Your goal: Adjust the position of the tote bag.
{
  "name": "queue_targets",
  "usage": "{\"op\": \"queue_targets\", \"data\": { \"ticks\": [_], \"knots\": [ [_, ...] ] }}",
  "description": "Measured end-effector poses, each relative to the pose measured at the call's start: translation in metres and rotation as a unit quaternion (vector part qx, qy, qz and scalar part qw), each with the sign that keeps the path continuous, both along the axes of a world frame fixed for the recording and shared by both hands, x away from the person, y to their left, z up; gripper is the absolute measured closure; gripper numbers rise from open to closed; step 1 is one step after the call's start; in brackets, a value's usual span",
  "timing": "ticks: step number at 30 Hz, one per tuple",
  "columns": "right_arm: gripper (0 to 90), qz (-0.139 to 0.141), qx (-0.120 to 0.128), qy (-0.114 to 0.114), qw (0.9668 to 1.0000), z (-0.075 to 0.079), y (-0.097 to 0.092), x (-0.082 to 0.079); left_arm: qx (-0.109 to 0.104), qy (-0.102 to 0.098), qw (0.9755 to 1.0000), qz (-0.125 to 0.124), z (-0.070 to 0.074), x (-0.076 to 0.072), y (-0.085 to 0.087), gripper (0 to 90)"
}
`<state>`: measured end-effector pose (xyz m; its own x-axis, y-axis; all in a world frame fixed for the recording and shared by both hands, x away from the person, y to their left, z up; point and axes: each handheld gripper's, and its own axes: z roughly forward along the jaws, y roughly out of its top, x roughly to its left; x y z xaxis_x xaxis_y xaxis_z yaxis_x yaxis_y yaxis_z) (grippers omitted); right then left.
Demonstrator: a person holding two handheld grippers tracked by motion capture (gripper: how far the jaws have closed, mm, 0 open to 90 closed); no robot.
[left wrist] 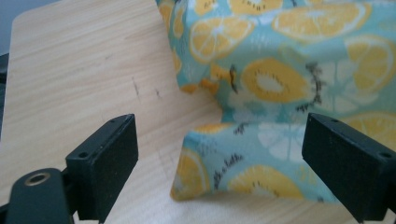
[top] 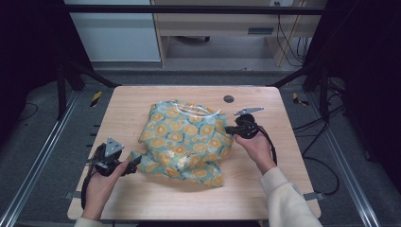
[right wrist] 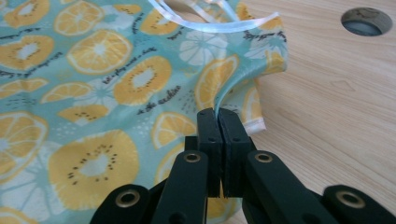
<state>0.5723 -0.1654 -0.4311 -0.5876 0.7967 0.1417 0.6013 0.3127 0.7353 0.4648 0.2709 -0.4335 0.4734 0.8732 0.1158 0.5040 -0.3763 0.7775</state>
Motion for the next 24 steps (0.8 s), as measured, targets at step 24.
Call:
{"op": "queue_targets", "data": {
  "ticks": [24],
  "knots": [
    [88.9, 0.02, -0.014, -0.007, 0.9997, 0.001, 0.005, 0.002, -0.023, 0.078, 0.9964, 0.025, 0.013, 0.128, -0.028, 11.3]
  ]
}}
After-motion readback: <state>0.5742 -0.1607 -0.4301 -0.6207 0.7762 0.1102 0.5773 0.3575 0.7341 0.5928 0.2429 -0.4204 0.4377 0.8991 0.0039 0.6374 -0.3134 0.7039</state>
